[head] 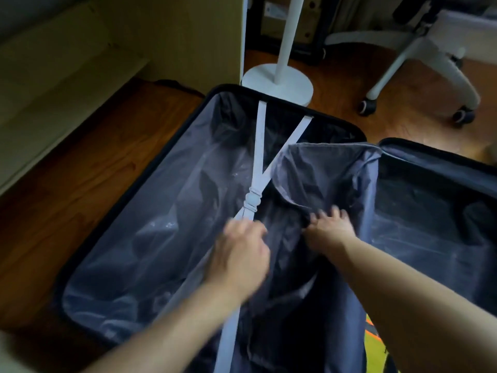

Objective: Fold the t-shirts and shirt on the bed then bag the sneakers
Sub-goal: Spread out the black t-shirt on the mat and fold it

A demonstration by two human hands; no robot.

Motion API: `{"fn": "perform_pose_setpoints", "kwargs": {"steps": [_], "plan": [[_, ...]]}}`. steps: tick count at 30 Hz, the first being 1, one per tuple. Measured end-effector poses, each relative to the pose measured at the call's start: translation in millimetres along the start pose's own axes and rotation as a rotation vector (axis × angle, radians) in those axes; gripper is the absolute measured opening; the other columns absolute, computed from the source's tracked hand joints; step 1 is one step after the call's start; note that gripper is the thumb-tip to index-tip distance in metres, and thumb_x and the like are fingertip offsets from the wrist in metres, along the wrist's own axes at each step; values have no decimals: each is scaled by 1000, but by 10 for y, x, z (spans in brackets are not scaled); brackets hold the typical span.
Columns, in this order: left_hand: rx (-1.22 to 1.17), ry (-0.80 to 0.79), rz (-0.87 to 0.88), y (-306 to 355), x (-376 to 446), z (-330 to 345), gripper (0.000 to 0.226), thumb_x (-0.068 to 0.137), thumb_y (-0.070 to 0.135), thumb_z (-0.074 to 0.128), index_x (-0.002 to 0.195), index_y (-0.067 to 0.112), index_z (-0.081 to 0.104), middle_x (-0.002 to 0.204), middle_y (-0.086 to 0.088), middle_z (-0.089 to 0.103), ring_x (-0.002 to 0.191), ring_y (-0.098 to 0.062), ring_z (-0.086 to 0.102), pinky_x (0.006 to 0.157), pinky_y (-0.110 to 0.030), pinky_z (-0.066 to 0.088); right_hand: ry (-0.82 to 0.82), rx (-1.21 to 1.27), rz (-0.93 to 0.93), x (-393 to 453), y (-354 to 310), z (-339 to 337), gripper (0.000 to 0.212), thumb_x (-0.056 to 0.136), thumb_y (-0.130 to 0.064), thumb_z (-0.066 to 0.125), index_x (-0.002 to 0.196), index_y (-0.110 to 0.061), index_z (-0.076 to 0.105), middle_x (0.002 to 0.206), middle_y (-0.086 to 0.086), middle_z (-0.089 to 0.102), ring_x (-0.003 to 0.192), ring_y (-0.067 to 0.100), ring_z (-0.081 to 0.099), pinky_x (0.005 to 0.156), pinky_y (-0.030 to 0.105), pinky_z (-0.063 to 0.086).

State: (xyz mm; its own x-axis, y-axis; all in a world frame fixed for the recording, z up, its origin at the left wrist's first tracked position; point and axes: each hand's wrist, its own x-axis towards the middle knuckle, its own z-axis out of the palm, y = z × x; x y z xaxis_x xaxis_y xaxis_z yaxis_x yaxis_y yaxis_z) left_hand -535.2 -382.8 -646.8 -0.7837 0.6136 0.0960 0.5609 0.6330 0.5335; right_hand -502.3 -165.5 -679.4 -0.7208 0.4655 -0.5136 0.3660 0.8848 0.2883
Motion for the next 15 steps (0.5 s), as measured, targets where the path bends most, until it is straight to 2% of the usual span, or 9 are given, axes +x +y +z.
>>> {"fn": "perform_pose_setpoints", "kwargs": {"steps": [1, 3, 4, 6, 8, 9, 10, 12, 15], "plan": [[27, 34, -87, -147, 180, -29, 30, 91, 19, 48, 114, 15, 67, 114, -9, 64, 106, -35, 56, 94, -46, 49, -46, -72, 57, 19, 36, 46, 54, 102, -38, 33, 151, -16, 38, 157, 9, 37, 145, 39, 21, 122, 49, 13], [3, -173, -356, -395, 550, -32, 42, 98, 30, 52, 137, 12, 55, 136, -12, 56, 125, -35, 50, 107, -41, 41, -133, -152, 61, 13, -15, 72, 56, 99, -36, 36, 151, -15, 41, 154, 11, 41, 145, 39, 23, 123, 52, 8], [-111, -305, -487, -486, 703, -5, 46, 98, 37, 55, 137, 12, 56, 137, -11, 59, 126, -33, 53, 109, -40, 41, -157, -118, 42, 6, -84, 46, 55, 97, -35, 39, 149, -17, 44, 152, 11, 42, 143, 39, 26, 121, 54, 9], [-507, -427, -672, -498, 852, 23, 33, 96, 41, 61, 111, 13, 72, 113, -8, 74, 106, -29, 68, 103, -42, 51, -59, 85, -10, 45, -225, -56, 45, 94, -29, 45, 137, -21, 54, 141, 12, 49, 134, 38, 37, 115, 52, 25], [-792, -396, -710, -434, 868, 65, 21, 99, 25, 63, 94, 7, 73, 89, -8, 77, 77, -23, 72, 84, -38, 62, 201, 491, -14, 73, -343, -249, 22, 95, -26, 47, 104, -16, 65, 116, 13, 61, 112, 36, 53, 93, 41, 44], [-862, -361, -692, -383, 862, 61, 17, 100, 16, 62, 93, 4, 71, 84, -10, 75, 66, -20, 69, 71, -31, 62, 222, 831, -3, 60, -390, -401, 22, 97, -27, 50, 86, -15, 64, 98, 11, 66, 97, 33, 59, 81, 38, 46], [-912, -323, -676, -326, 850, 37, 15, 100, 10, 60, 92, 2, 70, 80, -12, 73, 59, -18, 66, 60, -27, 59, 90, 1229, 16, 38, -444, -552, 30, 100, -29, 52, 77, -14, 64, 84, 7, 68, 85, 29, 60, 74, 35, 46], [-994, -263, -658, -228, 842, -46, 16, 100, 5, 58, 89, 1, 69, 77, -15, 70, 56, -19, 64, 57, -27, 57, -257, 1846, -8, 11, -532, -751, 31, 103, -29, 54, 84, -14, 73, 79, 5, 70, 72, 20, 60, 74, 32, 52], [-1084, -249, -662, -193, 843, -212, 16, 99, 2, 57, 91, -2, 70, 79, -17, 70, 63, -23, 65, 63, -30, 58, -354, 2030, -66, -15, -601, -891, 29, 103, -22, 54, 88, -6, 72, 69, 7, 59, 56, 18, 53, 66, 30, 47]]}}
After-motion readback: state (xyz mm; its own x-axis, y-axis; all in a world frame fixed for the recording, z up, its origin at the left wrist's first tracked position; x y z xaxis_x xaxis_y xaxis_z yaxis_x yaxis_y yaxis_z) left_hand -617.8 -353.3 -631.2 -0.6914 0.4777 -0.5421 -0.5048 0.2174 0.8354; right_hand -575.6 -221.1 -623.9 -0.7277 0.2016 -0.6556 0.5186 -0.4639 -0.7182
